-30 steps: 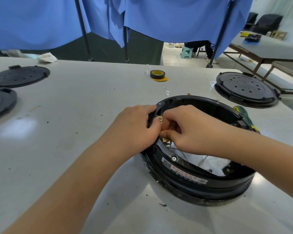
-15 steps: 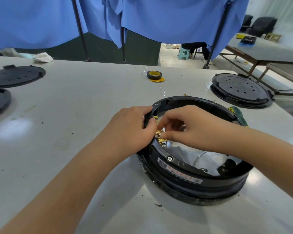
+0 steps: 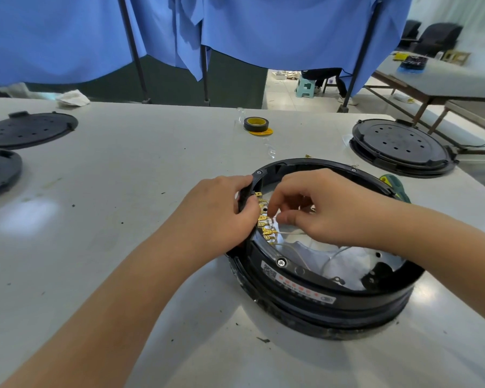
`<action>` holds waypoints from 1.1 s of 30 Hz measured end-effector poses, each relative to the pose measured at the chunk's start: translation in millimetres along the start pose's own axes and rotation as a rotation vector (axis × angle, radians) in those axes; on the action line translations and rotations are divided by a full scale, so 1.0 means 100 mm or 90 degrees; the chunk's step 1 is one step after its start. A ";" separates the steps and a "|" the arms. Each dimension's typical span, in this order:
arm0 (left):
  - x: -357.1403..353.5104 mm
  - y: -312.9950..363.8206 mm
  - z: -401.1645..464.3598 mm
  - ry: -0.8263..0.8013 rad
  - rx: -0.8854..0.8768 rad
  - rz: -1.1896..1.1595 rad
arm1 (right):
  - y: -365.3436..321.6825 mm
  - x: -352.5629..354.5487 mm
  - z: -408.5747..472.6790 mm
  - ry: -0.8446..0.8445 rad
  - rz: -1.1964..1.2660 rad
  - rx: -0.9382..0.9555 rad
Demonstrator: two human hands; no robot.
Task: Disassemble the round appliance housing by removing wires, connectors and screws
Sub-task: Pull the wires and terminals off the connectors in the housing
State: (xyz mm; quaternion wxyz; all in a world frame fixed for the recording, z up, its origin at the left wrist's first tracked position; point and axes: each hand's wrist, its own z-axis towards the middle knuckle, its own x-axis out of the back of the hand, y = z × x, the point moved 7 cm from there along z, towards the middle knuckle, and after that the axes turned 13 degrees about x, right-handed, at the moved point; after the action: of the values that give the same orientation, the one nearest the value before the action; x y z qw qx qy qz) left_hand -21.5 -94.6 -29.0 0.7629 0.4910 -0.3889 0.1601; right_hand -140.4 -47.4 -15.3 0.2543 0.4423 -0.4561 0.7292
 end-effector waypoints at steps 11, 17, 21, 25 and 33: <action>-0.01 -0.03 0.01 0.006 0.009 0.005 | -0.06 -0.05 0.09 0.021 0.038 -0.023; -0.01 -0.02 0.02 0.018 0.016 0.009 | -0.10 -0.08 0.09 0.057 -0.010 -0.036; -0.02 -0.02 0.03 -0.008 0.015 0.008 | -0.09 -0.11 0.10 0.044 -0.039 -0.051; -0.02 -0.01 0.02 -0.014 0.004 0.012 | -0.13 -0.10 0.12 0.014 -0.007 -0.005; -0.01 -0.01 0.01 0.012 0.004 0.007 | -0.01 -0.08 0.08 0.006 0.033 -0.025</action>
State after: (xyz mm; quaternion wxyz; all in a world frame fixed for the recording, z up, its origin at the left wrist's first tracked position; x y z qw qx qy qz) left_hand -22.4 -96.0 -29.9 0.7640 0.4897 -0.3840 0.1703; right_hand -132.5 -53.9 -20.4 0.2464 0.4218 -0.4803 0.7285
